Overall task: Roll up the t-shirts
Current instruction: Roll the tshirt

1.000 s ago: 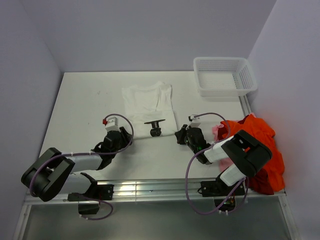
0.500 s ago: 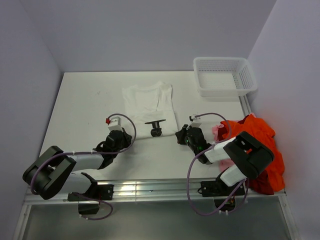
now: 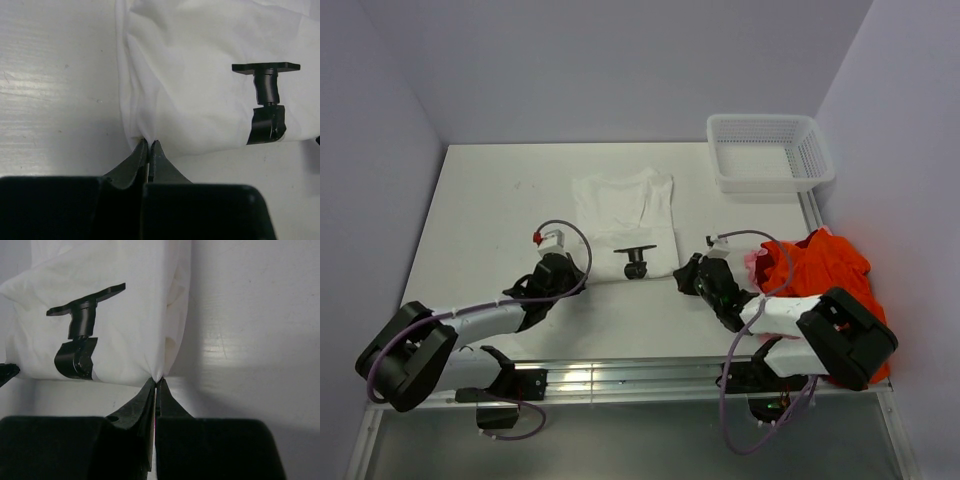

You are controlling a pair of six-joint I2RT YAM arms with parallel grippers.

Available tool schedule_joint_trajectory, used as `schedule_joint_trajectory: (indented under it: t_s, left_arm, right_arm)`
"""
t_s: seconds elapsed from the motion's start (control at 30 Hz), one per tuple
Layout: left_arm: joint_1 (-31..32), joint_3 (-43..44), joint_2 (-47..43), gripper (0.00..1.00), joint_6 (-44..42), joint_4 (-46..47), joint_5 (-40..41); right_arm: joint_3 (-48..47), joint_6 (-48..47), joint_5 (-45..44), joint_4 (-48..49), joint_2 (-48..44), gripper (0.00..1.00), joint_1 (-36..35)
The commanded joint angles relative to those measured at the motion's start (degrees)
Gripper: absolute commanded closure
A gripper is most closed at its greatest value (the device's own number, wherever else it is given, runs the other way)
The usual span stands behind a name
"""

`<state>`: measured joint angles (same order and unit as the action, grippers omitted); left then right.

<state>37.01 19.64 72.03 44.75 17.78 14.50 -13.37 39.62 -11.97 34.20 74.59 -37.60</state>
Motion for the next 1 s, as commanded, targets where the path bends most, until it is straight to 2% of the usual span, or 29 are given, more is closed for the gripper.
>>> schedule_joint_trajectory:
  t_s: [0.0,0.27,0.4,0.53,0.8,0.97]
  left_arm:
    - [0.25,2.33,-2.77,1.00,3.23,-6.00,-4.13]
    - [0.16,1.63,-13.83,1.00,4.99,-14.69,-7.73]
    - [0.16,4.70,-15.86,1.00,5.87,-23.47,-8.35]
    - [-0.10,6.64,-16.57,1.00,6.75,-28.31,-9.66]
    - [-3.43,5.76,-17.36,1.00,7.02,-29.56,-15.54]
    - [-5.72,6.46,-18.15,1.00,6.75,-29.82,-21.17]
  right_arm:
    - [0.53,2.39,-0.60,-6.48,-3.65,1.00,-1.77]
    - [-0.78,5.56,0.19,-20.38,-12.79,1.00,-2.65]
    - [-4.11,5.30,0.98,-30.05,-15.87,1.00,-2.65]
    - [-6.32,4.59,2.21,-37.00,-18.16,1.00,-2.74]
    - [-6.41,4.86,3.79,-44.21,-27.29,1.00,-2.65]
    - [-10.18,3.10,5.46,-49.04,-25.99,1.00,-2.65]
